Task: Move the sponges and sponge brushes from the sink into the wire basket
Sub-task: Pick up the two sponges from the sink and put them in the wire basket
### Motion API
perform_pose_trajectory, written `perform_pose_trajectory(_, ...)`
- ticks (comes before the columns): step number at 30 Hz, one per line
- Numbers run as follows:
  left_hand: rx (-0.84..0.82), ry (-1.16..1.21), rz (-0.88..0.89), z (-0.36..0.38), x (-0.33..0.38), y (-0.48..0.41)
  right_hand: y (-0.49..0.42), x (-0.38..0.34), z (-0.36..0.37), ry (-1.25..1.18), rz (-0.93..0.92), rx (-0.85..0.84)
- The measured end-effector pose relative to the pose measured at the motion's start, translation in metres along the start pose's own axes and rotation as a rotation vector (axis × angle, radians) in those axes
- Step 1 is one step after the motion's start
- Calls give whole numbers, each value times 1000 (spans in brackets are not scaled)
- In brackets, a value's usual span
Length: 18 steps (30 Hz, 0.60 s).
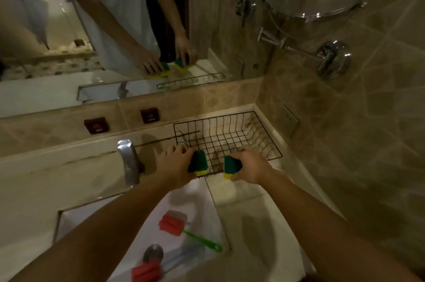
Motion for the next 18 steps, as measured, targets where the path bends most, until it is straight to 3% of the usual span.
perform_pose_trajectory(5,37,-41,-87,18,4,-49,-50,24,8,4,-2,-32)
perform_pose_trajectory(10,97,-47,-56,48,15,-87,-89,39,27,-23,-21,-68)
perform_pose_trajectory(18,36,-7,-117,82,-4,-149,-147,49,45,22,-42,-48)
Point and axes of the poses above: each hand's wrist, its own y-axis away from the middle knuckle, its own z-axis out of the palm, x = y × z, the point moved 5 cm from there along -y, towards the middle knuckle, and after that the axes turned 13 degrees about y, right-handed, at the moved point
